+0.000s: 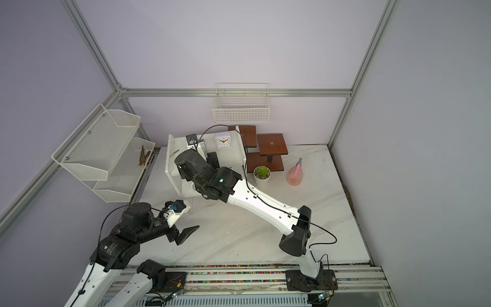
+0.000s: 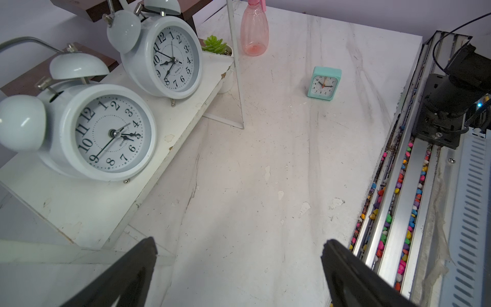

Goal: Place the alarm clocks on the shelf by style
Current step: Place the alarm on the shelf.

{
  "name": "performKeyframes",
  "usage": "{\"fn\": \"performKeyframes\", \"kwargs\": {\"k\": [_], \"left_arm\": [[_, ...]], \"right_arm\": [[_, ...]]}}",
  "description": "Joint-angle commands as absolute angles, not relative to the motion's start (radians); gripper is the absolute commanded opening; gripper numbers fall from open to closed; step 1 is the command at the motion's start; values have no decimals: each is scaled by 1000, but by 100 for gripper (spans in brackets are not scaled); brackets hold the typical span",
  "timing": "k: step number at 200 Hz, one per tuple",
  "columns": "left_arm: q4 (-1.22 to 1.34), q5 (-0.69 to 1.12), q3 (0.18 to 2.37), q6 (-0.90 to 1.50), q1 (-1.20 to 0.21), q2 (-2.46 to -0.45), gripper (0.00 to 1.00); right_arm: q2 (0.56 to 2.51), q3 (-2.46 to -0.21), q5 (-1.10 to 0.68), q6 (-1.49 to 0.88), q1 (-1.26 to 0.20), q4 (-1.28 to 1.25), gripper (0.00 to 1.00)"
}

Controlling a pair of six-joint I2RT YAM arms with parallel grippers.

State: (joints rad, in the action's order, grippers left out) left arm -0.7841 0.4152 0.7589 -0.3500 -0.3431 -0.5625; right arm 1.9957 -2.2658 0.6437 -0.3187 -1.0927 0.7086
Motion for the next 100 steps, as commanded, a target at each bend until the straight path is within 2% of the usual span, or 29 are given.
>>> {"fn": "performKeyframes", "kwargs": {"k": [1, 52, 100], "left_arm": [[-755, 424, 755, -337, -348, -557, 100], [-751, 434, 746, -340, -348, -562, 100], [-754, 470, 739, -348, -348, -568, 100]], "right_arm": [[1962, -2251, 624, -322, -1092, 711, 100], [1812, -2116, 650, -327, -1127, 713, 100], [1558, -1789, 662, -407, -1156, 656, 100]]}}
